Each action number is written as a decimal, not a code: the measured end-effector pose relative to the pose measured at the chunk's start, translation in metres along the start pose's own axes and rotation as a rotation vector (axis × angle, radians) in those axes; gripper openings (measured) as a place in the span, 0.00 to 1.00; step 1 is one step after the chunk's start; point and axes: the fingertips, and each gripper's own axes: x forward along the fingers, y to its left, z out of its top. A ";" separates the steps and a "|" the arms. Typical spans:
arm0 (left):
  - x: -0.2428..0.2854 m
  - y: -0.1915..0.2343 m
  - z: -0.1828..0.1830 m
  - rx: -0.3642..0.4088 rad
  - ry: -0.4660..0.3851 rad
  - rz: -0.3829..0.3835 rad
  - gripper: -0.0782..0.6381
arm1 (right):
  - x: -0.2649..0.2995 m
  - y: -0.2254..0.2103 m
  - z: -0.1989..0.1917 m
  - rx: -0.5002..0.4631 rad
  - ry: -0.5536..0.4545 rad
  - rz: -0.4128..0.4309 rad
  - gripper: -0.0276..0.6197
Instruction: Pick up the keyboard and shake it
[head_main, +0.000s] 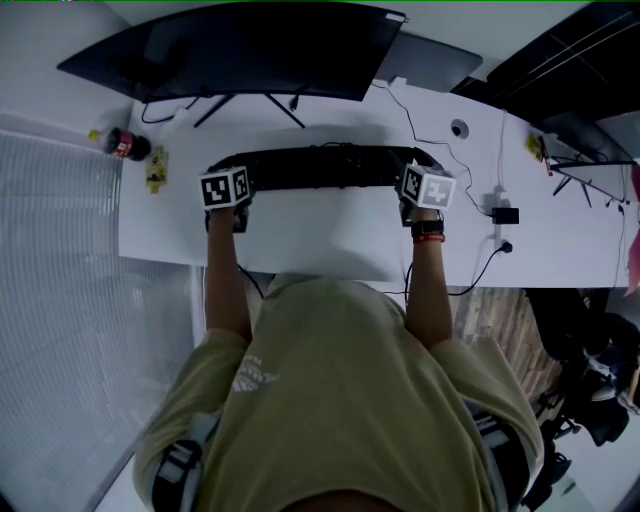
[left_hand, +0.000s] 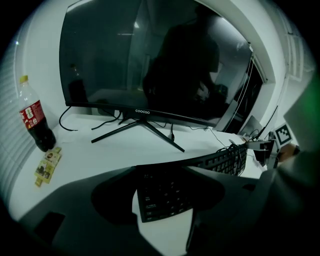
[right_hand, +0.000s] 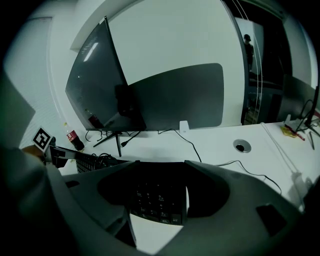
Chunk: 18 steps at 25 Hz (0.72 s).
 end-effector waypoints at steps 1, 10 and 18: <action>0.000 0.000 0.003 0.006 -0.010 0.002 0.50 | 0.001 0.000 0.002 -0.003 -0.014 0.003 0.48; 0.005 0.008 0.033 0.060 -0.124 0.021 0.50 | 0.016 0.000 0.021 -0.038 -0.149 0.009 0.48; 0.002 -0.001 0.024 0.081 -0.221 0.038 0.50 | 0.008 -0.004 0.015 -0.102 -0.264 -0.005 0.48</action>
